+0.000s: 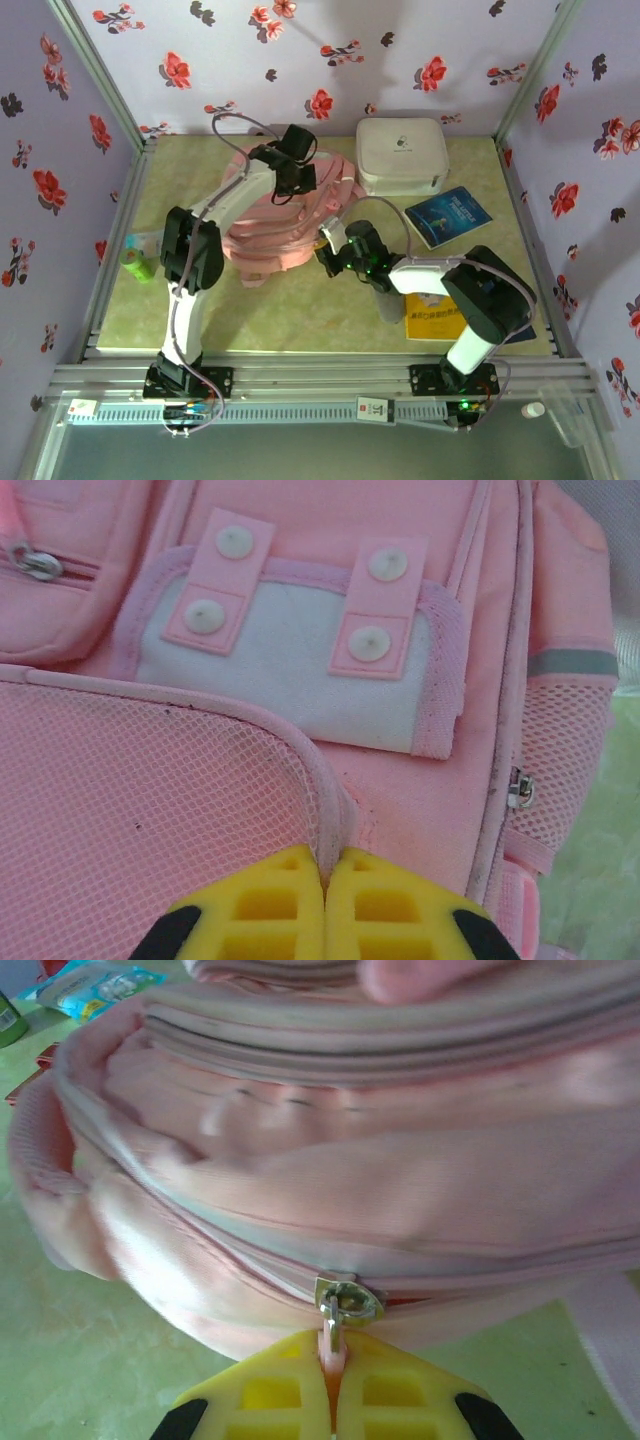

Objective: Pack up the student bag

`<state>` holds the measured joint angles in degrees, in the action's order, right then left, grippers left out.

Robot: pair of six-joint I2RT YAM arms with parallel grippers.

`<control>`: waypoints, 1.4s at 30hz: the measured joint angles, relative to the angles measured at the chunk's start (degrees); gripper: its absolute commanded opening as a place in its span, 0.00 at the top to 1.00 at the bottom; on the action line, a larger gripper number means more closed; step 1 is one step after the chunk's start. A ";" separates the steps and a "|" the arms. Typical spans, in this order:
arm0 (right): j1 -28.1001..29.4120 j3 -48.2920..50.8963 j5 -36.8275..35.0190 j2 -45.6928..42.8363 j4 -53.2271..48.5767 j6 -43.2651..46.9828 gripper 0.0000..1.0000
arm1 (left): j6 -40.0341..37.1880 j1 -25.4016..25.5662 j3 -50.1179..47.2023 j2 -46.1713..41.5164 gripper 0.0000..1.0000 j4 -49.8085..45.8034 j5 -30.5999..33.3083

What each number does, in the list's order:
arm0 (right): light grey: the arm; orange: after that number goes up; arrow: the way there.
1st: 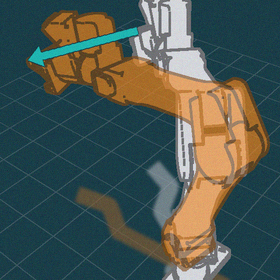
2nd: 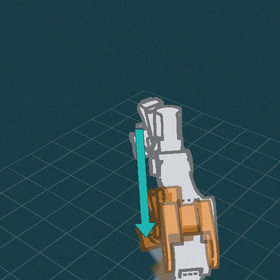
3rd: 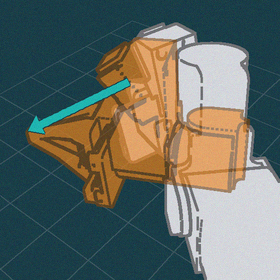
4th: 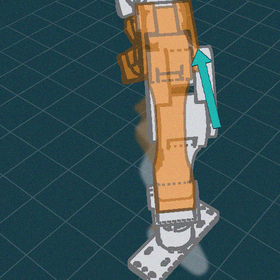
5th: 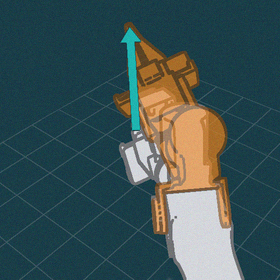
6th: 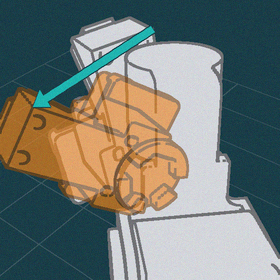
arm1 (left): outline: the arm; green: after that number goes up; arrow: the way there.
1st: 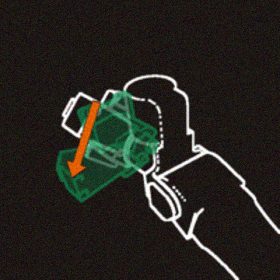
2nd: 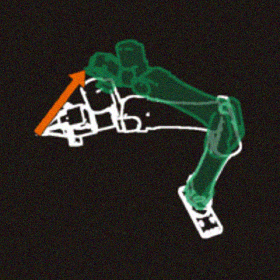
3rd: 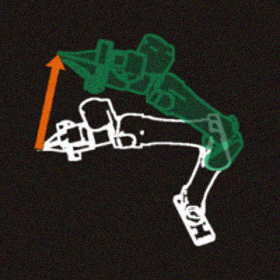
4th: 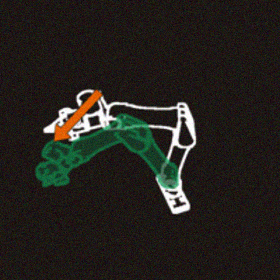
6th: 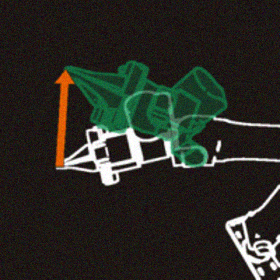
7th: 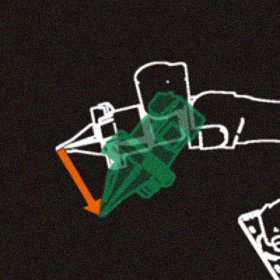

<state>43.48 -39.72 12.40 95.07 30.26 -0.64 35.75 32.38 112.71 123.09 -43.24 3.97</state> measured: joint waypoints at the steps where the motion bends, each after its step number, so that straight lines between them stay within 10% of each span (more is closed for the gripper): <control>1: 0.37 0.00 -0.20 0.59 0.72 -0.37 0.99 | 0.42 0.02 1.01 1.11 1.00 0.07 -0.17; 6: 0.94 0.96 -1.55 2.78 4.59 -2.62 0.92 | 1.55 -0.02 2.69 3.96 1.00 1.44 -0.72; 16: -6.64 4.17 -2.86 -10.10 0.76 -16.63 0.27 | 0.26 -2.10 -0.39 0.98 1.00 6.14 -3.13; 26: -12.22 -14.05 -2.71 -8.28 -22.08 -35.63 0.29 | -1.90 -3.10 -3.78 -4.74 1.00 6.01 -4.70; 34: -13.99 -22.25 5.46 1.16 -27.15 -46.80 0.48 | -2.78 -3.08 -5.84 -6.25 1.00 6.05 -6.01; 42: -13.92 -24.57 10.14 4.70 -26.86 -49.57 0.42 | -3.15 -3.08 -6.08 -6.25 1.00 6.12 -7.32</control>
<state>29.56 -64.29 22.55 99.77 3.40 -50.22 32.60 29.30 106.63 116.84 -37.12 -3.36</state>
